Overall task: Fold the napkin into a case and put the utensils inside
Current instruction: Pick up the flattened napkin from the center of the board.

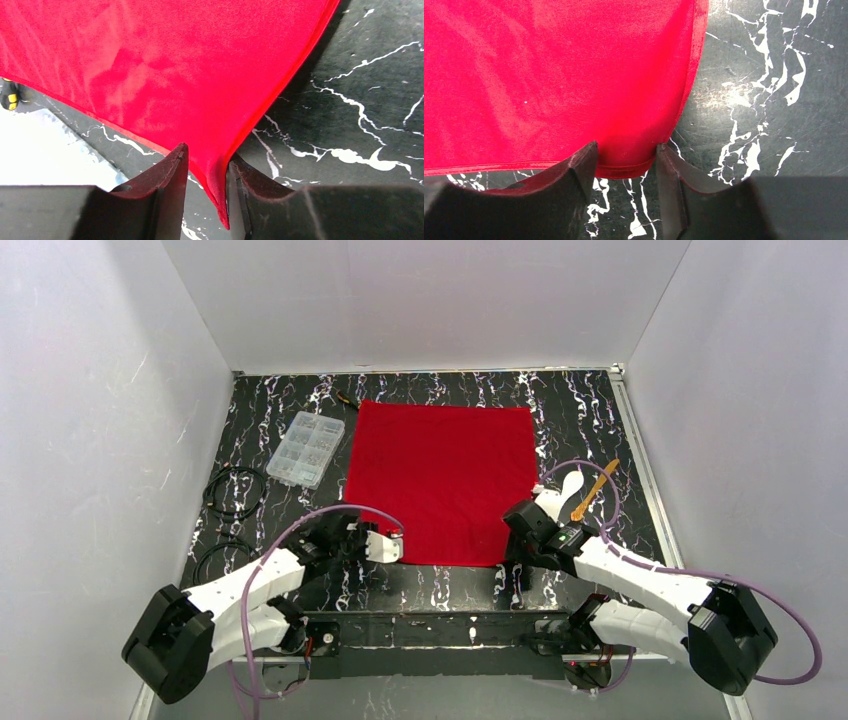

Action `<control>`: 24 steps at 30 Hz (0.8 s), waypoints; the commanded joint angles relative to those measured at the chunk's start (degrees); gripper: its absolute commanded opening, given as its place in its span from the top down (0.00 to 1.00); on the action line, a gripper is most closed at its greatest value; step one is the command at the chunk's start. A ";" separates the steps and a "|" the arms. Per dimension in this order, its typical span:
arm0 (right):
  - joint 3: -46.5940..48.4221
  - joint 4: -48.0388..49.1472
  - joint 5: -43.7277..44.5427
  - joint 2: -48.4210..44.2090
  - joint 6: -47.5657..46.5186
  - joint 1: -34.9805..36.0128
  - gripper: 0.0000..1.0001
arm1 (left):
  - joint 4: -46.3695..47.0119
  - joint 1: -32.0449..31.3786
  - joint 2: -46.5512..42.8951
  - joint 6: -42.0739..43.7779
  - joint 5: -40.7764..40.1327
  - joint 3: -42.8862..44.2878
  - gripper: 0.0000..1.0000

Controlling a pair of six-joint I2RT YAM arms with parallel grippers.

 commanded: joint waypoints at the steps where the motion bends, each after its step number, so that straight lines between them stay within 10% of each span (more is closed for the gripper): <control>1: 0.06 0.12 1.25 -1.14 -0.09 -0.39 0.55 | -2.12 -0.23 -1.40 0.55 -1.66 3.04 0.73; 6: 0.76 -2.03 1.95 -2.86 0.17 -0.56 0.99 | -4.29 -0.23 -2.38 0.20 -2.06 4.83 0.81; 24: 9.25 -21.08 -10.34 -4.24 -4.71 -0.44 0.99 | -43.99 -0.32 -17.32 -1.70 15.76 17.26 0.93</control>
